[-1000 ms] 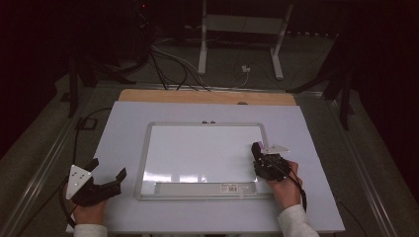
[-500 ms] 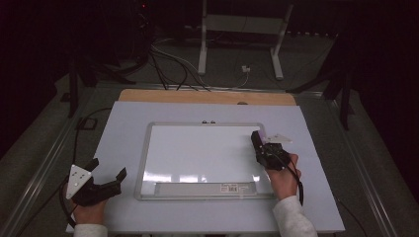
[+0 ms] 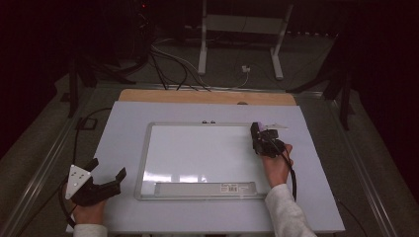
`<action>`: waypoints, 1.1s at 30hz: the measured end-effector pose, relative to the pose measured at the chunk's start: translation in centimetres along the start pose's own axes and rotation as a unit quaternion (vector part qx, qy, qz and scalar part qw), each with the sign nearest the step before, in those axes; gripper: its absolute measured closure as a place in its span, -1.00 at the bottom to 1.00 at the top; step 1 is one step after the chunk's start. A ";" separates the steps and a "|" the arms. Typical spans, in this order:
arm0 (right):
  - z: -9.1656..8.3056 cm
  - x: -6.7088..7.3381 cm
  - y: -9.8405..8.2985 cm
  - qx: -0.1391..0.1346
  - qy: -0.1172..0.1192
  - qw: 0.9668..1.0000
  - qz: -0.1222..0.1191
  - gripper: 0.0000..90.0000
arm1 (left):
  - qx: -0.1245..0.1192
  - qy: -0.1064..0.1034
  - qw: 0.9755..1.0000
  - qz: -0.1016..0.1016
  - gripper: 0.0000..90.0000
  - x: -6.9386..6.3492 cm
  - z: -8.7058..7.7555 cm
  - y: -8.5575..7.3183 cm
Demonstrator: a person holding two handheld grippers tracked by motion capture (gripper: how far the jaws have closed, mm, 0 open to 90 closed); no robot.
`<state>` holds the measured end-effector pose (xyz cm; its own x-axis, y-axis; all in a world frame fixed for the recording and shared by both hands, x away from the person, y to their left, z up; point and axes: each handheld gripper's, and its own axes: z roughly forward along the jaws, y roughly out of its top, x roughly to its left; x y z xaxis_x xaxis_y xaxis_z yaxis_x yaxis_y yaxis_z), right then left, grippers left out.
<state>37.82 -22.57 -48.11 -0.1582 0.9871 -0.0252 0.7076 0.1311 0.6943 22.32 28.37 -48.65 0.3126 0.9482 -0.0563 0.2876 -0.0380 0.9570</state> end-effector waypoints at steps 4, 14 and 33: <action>0.4 0.0 0.3 0.001 -0.001 1.000 0.009 0.39 | 0.000 0.000 1.000 0.000 -0.97 0.0 0.0 0.0; 1.2 0.2 0.6 0.011 -0.011 1.000 0.007 0.38 | 0.001 0.000 1.000 0.002 -0.97 0.1 0.0 0.0; 2.0 0.3 0.5 0.022 -0.013 1.000 0.003 0.38 | 0.000 0.000 1.000 0.000 -0.97 0.0 0.0 0.0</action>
<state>39.44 -21.98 -49.22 -0.1362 0.9899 -0.0389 0.7378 0.1276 0.6629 22.32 28.41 -48.65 0.3131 0.9480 -0.0563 0.2875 -0.0381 0.9570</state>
